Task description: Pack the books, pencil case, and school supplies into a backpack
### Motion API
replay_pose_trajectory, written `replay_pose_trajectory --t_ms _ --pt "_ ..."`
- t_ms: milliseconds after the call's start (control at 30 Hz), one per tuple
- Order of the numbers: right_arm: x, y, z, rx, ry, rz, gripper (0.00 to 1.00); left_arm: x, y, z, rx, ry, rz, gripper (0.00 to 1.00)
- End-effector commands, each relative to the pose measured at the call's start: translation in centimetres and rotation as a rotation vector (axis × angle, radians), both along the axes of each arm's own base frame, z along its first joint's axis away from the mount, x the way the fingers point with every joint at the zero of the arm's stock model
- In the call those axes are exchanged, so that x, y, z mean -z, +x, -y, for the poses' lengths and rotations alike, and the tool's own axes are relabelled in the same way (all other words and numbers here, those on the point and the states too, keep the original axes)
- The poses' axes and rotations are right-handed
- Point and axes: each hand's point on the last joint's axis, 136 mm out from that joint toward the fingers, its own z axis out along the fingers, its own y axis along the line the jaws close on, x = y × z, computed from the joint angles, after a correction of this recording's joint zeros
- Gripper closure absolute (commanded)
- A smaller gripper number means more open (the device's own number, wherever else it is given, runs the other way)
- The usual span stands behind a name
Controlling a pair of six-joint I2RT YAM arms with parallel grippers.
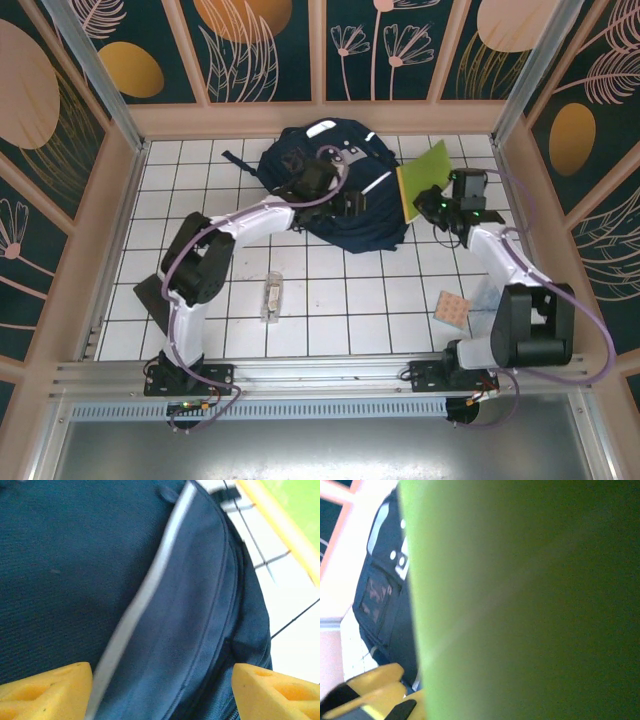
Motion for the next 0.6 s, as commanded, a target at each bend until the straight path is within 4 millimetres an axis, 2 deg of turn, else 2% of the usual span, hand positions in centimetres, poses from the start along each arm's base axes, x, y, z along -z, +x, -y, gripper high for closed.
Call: replay_pose_trajectory --t_ms 0,67,167,367,500,567 --pt "-2.0 -0.4 1.8 0.044 0.013 0.092 1.00 2.7 -1.6 1.0 0.101 0.208 0.027 0.26" --pt "-2.1 -0.7 2.4 0.059 0.036 0.109 1.00 3.8 -1.4 1.4 0.103 0.262 0.053 0.25" --pt "-2.3 -0.9 2.3 0.050 0.060 0.123 1.00 5.7 -0.1 0.9 0.059 0.338 0.063 0.25" --pt "-1.8 -1.3 1.7 0.026 0.087 0.116 1.00 7.1 2.2 -0.8 -0.043 0.454 0.122 0.25" --pt "-1.6 -1.4 1.5 0.026 0.105 0.117 1.00 8.8 2.4 -1.3 -0.035 0.511 0.124 0.28" --pt "-1.6 -1.4 1.5 0.026 0.109 0.121 1.00 10.3 1.6 -1.1 0.002 0.522 0.077 0.33"
